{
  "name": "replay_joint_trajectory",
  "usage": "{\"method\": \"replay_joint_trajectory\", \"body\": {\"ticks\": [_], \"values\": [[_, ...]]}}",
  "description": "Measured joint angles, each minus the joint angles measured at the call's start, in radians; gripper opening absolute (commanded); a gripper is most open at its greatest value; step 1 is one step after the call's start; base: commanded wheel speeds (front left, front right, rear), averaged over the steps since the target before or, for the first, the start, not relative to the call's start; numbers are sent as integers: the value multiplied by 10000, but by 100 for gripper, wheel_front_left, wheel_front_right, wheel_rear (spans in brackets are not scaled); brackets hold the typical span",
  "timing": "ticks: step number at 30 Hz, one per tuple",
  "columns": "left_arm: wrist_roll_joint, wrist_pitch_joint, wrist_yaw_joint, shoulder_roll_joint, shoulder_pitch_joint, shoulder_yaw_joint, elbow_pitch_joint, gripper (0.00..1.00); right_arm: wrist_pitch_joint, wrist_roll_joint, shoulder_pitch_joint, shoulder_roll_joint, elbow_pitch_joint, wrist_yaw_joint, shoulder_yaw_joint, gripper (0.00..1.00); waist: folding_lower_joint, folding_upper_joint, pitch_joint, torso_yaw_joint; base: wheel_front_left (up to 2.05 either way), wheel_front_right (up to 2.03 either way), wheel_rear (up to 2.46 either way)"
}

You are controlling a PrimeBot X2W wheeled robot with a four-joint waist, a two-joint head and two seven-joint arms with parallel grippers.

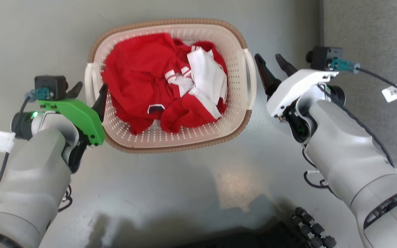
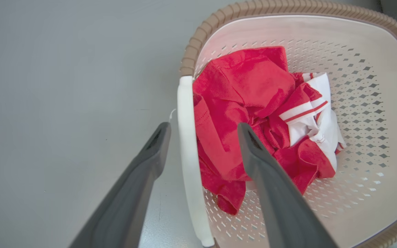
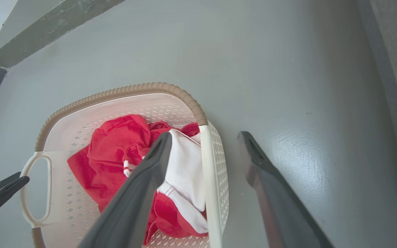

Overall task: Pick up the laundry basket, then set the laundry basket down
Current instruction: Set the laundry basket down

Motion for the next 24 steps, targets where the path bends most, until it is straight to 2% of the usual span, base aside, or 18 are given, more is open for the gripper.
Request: {"method": "replay_joint_trajectory", "body": {"ticks": [12, 19, 24], "values": [[33, 0, 0, 33, 638, 190, -326, 100, 0, -38, 769, 0, -211, 88, -27, 100, 0, -1, -1520, -27, 0, 0, 0], [186, 0, 0, 100, 963, 838, -943, 100, 0, -644, 985, -27, -587, 88, -249, 100, 0, -1, -2599, 7, 0, 0, 0], [424, 0, 0, 267, 1300, 1266, -1388, 100, 0, -972, 1249, -320, -1011, 90, -667, 100, -1, -1, -3277, 58, 0, 0, 0]]}}
